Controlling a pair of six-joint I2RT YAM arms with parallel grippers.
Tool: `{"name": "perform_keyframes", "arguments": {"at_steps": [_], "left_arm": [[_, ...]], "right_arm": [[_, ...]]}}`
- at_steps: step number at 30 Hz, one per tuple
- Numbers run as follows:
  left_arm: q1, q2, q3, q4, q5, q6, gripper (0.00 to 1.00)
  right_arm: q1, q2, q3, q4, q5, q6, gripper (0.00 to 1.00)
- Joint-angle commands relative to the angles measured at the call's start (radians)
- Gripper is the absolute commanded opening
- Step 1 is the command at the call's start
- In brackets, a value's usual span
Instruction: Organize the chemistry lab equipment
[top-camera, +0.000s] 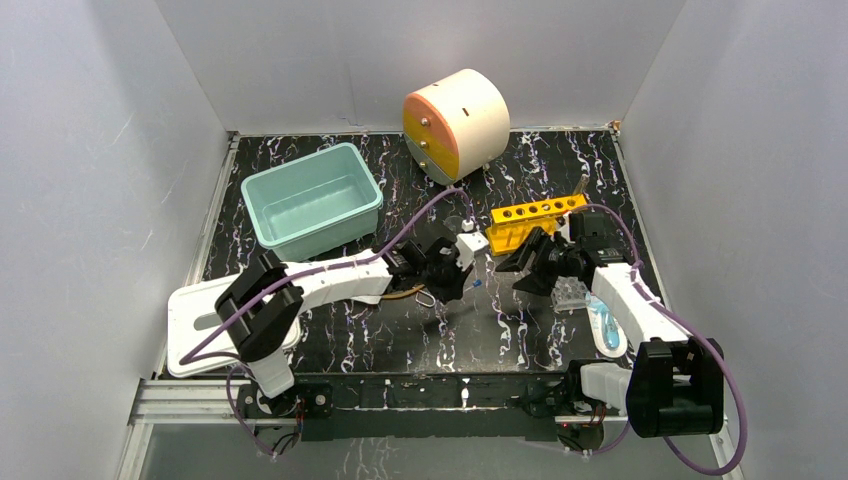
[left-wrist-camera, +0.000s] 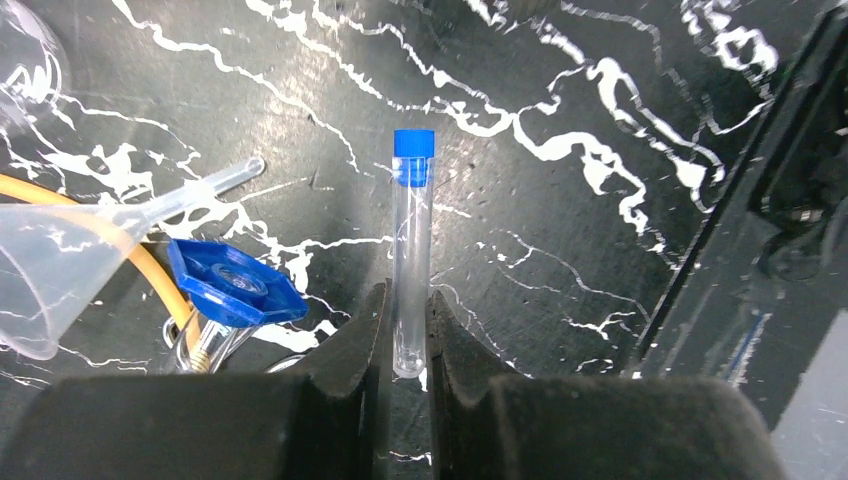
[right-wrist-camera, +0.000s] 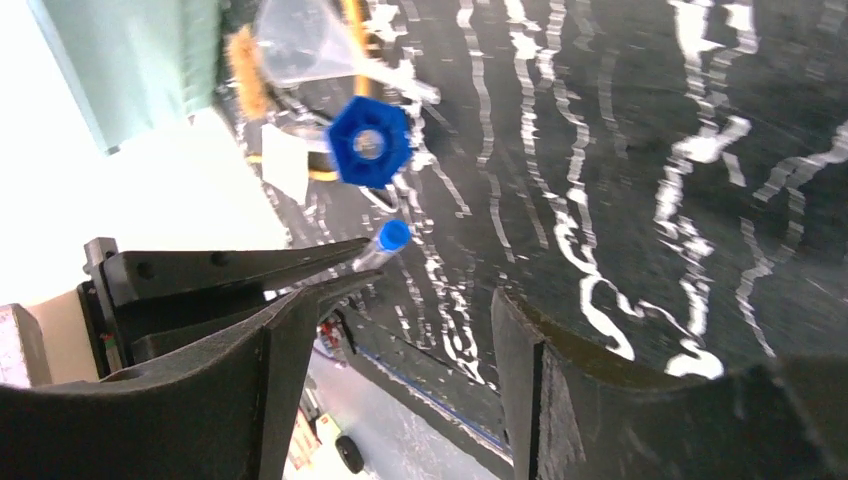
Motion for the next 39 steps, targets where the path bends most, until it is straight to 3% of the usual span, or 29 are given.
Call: {"name": "perform_keyframes", "arguments": {"at_steps": [1,7,11,22,32,39], "left_arm": [[0.04,-0.108,0.053,0.021,0.074,-0.058,0.01],[0.069,-0.145,0.08,0.03,0.103,-0.072,0.01],[0.07,-0.149,0.097,0.017,0.135,-0.072,0.01],[0.072,-0.158,0.099,0.006,0.112,-0.06,0.01],[0.075,-0.166,0.098,-0.003,0.118,-0.055,0.01],[0.076,-0.181,0.088,0.013,0.133,-0.067,0.01]], "right_arm": [[0.039,0.006,0.034,0.179,-0.137,0.025,0.75],[0.066,0.032,0.071,0.16,-0.115,0.013,0.78],[0.105,0.046,0.108,0.203,-0.194,0.044,0.77],[0.121,0.064,0.115,0.204,-0.147,0.087,0.76],[0.124,0.106,0.133,0.239,-0.202,0.104,0.52],[0.124,0.102,0.101,0.307,-0.243,0.154,0.44]]}}
